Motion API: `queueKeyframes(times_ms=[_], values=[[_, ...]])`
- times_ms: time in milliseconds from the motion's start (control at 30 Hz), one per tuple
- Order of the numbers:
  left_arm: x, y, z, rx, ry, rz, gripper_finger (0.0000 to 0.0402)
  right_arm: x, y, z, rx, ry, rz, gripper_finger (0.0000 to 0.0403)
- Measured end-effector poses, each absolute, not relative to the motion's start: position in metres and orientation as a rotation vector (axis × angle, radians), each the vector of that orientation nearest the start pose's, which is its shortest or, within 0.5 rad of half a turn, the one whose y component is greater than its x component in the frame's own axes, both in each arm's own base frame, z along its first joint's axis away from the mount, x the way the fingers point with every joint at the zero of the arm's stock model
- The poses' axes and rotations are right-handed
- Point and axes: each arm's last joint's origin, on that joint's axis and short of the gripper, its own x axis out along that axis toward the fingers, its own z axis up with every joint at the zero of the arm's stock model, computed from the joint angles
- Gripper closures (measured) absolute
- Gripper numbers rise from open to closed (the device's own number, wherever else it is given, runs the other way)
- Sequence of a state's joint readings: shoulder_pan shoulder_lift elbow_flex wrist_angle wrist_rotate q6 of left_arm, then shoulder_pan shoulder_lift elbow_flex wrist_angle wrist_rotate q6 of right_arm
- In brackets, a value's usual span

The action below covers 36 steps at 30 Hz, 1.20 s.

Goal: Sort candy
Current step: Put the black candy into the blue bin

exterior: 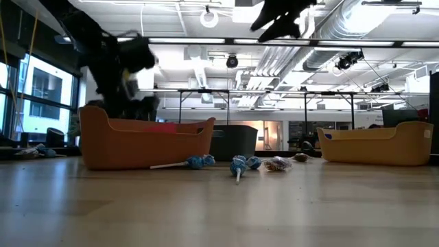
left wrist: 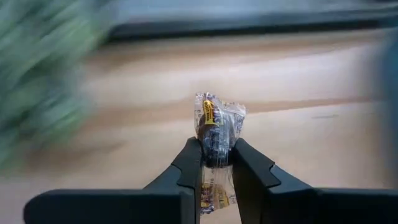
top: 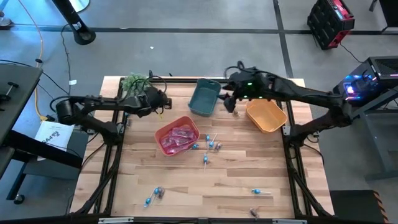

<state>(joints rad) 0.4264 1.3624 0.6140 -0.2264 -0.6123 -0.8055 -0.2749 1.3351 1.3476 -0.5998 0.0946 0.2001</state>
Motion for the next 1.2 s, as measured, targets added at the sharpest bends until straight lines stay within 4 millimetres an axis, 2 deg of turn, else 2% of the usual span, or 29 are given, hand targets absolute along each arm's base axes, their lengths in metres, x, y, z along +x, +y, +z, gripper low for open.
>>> queueKeyframes(times_ms=[167,233,300,500,667,767,967,1100,1200], values=[[0.247,0.097,0.201,-0.481,0.314,0.966,0.0354,0.244,-0.075,0.391,0.213,0.48,-0.513,0.0176],[0.263,0.094,0.217,-0.451,0.205,0.862,0.0354,0.237,-0.074,0.396,0.208,0.453,-0.542,0.0176],[0.278,0.093,0.228,-0.411,0.166,0.795,0.0354,0.232,-0.073,0.4,0.213,0.431,-0.56,0.0176],[0.323,0.104,0.234,-0.339,0.266,0.761,0.0343,0.23,-0.072,0.402,0.258,0.413,-0.578,0.0176],[0.35,0.118,0.221,-0.339,0.44,0.766,0.0292,0.23,-0.072,0.4,0.293,0.418,-0.585,0.0176],[0.358,0.125,0.215,-0.362,0.519,0.769,0.0255,0.23,-0.072,0.399,0.306,0.421,-0.586,0.0176],[0.363,0.132,0.218,-0.484,0.507,0.685,0.0195,0.229,-0.07,0.396,0.322,0.458,-0.54,0.0176],[0.362,0.133,0.219,-0.531,0.525,0.607,0.0171,0.227,-0.069,0.393,0.333,0.502,-0.548,0.0176],[0.358,0.131,0.221,-0.593,0.565,0.559,0.0164,0.225,-0.073,0.382,0.425,0.574,-0.652,0.0176]])
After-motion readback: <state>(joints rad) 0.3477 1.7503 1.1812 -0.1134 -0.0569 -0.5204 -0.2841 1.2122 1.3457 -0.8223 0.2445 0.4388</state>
